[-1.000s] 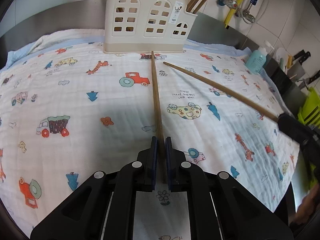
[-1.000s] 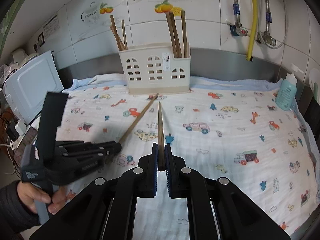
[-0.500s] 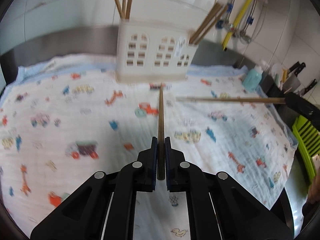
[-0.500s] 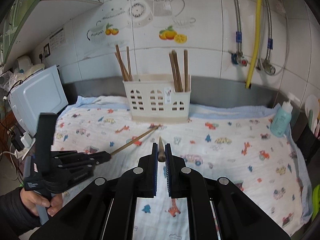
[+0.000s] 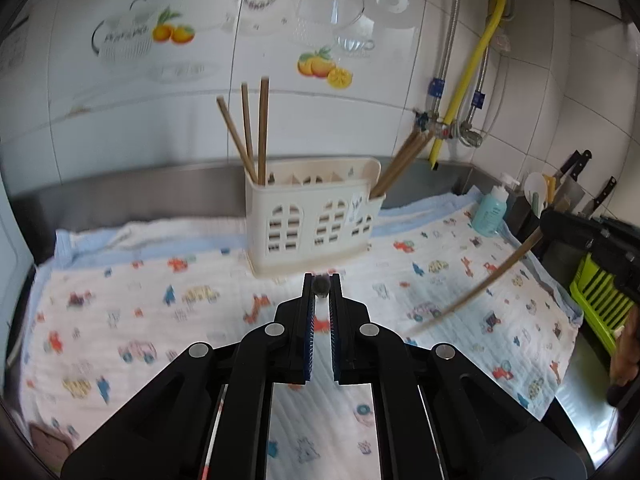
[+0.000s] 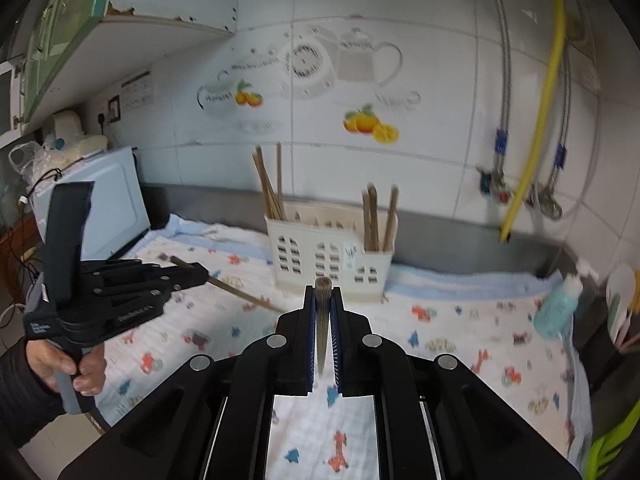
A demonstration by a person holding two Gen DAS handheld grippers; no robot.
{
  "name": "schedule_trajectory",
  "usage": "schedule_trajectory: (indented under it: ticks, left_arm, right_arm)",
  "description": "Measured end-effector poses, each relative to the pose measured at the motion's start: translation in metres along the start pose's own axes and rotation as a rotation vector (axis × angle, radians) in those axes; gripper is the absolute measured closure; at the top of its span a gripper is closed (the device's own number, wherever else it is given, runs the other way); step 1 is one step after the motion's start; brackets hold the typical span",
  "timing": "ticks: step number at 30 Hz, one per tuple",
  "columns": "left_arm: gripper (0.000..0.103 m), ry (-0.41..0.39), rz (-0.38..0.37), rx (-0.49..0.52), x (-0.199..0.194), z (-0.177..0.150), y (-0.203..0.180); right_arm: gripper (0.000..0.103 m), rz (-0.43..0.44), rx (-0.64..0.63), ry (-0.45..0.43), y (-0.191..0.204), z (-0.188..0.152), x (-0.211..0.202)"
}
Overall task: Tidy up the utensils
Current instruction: 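Lift the left tool's chopstick into the white holder while the right tool inserts its chopstick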
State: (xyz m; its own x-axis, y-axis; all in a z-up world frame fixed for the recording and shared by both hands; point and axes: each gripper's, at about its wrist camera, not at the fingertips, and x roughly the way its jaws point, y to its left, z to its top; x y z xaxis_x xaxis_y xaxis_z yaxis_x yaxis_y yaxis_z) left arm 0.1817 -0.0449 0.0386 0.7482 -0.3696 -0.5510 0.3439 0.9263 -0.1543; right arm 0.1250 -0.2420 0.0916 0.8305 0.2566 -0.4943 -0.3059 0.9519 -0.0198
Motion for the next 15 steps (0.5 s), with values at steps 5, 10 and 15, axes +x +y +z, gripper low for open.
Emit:
schedule_trajectory:
  ticks: [5,10,15]
  left_arm:
    - [0.097,0.0,-0.002,0.015,0.002,0.016,0.003]
    - [0.098,-0.019,-0.005,0.019,0.001,0.036,0.009]
    - [0.098,-0.039,0.003,0.041,0.001,0.056,0.01]
  right_arm:
    - [0.096,0.03,-0.025,-0.021,0.0,0.037,-0.001]
    - [0.096,0.054,-0.031,-0.048,-0.003,0.079,0.002]
    - [0.096,0.058,-0.033,-0.072,-0.008,0.118,0.008]
